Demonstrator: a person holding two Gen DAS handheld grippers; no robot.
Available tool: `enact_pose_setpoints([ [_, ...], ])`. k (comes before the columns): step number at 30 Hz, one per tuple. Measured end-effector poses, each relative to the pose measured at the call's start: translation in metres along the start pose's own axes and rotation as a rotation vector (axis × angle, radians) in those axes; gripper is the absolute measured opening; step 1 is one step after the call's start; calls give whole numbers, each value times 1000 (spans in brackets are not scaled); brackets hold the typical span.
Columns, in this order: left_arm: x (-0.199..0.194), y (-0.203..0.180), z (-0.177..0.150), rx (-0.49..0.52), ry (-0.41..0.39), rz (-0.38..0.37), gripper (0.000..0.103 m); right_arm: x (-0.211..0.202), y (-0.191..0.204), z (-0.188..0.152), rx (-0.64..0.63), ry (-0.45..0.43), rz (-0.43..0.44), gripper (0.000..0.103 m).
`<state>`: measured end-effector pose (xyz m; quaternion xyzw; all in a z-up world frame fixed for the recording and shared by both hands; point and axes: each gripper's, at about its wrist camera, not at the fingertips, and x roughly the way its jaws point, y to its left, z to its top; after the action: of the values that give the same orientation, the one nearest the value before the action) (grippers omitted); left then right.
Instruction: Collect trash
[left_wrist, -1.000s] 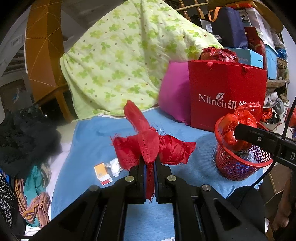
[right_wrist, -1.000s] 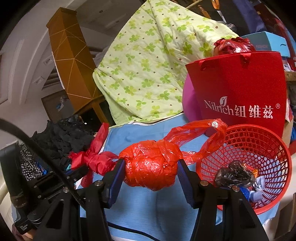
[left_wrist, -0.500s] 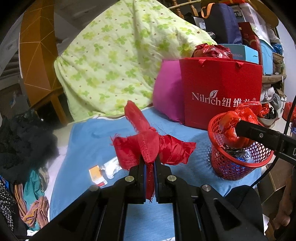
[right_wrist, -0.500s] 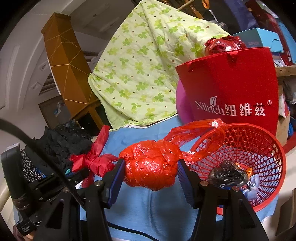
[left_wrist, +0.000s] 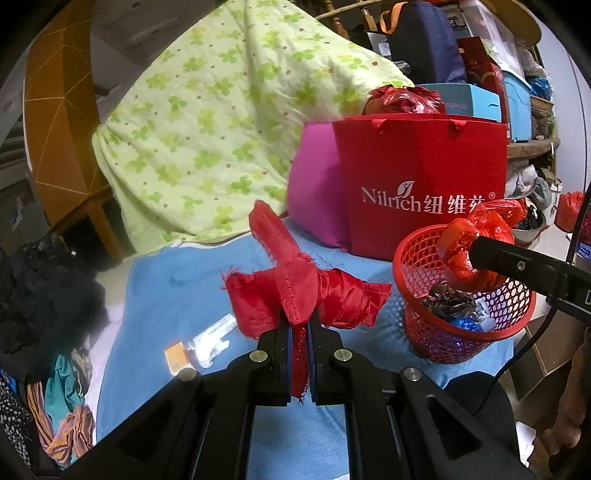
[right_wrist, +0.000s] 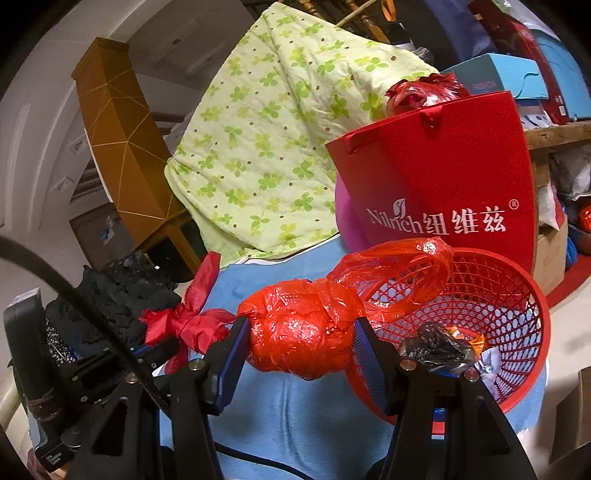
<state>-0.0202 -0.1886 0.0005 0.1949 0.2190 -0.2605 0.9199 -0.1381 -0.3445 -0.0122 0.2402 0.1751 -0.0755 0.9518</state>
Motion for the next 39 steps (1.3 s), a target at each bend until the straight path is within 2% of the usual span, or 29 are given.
enact_pose_setpoints([
  [12, -1, -20, 12, 31, -14, -43, 7, -15, -26, 6, 39, -33, -39, 60],
  [26, 5, -61, 30, 72, -44, -201, 7, -36, -78, 15, 145, -83, -112, 62],
  [30, 13, -75, 33, 87, -30, -254, 8, -38, -94, 14, 180, -83, -132, 62],
  [39, 40, -110, 31, 139, 19, -324, 8, -36, -131, 11, 266, -81, -164, 62],
])
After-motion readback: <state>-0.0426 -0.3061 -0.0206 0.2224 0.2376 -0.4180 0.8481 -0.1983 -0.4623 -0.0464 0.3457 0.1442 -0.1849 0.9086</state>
